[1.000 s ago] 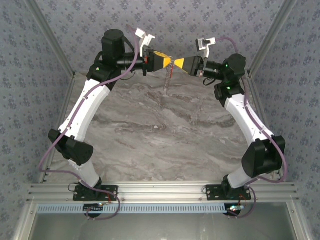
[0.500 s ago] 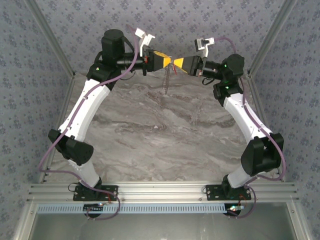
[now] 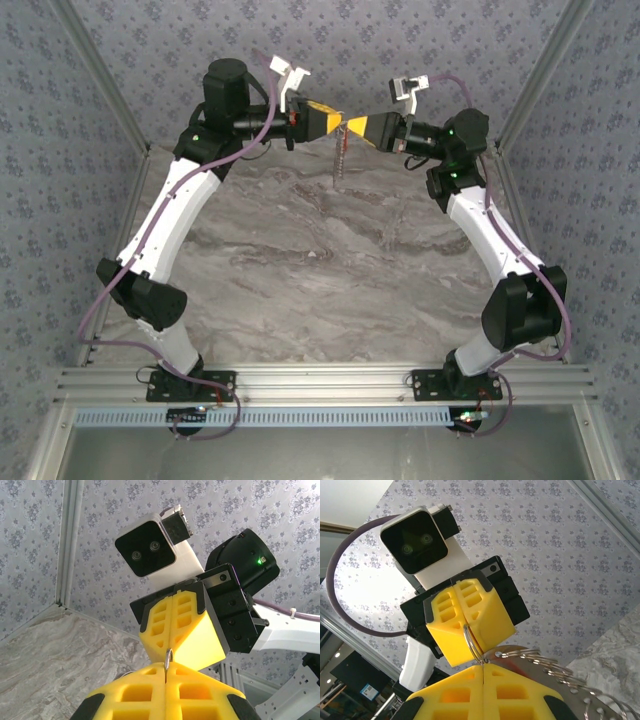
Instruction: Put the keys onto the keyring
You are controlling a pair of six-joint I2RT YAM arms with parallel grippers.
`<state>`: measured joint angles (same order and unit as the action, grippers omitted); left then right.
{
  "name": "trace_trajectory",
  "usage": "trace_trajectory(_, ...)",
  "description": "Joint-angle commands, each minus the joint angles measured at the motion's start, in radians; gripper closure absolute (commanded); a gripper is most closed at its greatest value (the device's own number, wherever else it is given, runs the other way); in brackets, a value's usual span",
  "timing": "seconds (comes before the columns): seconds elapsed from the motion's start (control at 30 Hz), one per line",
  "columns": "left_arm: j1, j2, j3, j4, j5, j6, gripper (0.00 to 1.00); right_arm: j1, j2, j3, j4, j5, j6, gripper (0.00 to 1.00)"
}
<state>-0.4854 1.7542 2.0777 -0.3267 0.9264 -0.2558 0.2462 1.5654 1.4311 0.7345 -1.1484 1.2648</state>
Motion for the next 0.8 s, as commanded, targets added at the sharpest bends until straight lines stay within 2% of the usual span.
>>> trace_trajectory(0.0, 0.002, -0.034, 0.007, 0.101, -0.017, -0.018, 1.00, -0.001, -0.011, -0.017, 0.029, -0.024, 0.002, 1.00)
trace_trajectory(0.43, 0.001, -0.041, -0.028, 0.172, -0.020, -0.059, 1.00, 0.075, 0.041, 0.048, 0.029, -0.011, 0.004, 1.00)
trace_trajectory(0.63, 0.002, -0.045, -0.043, 0.189, -0.028, -0.069, 1.00, 0.058, 0.022, 0.015, 0.029, -0.003, 0.009, 1.00)
trace_trajectory(0.77, 0.002, -0.060, -0.074, 0.230, -0.058, -0.089, 1.00, 0.006, -0.022, -0.037, 0.021, -0.001, 0.007, 0.74)
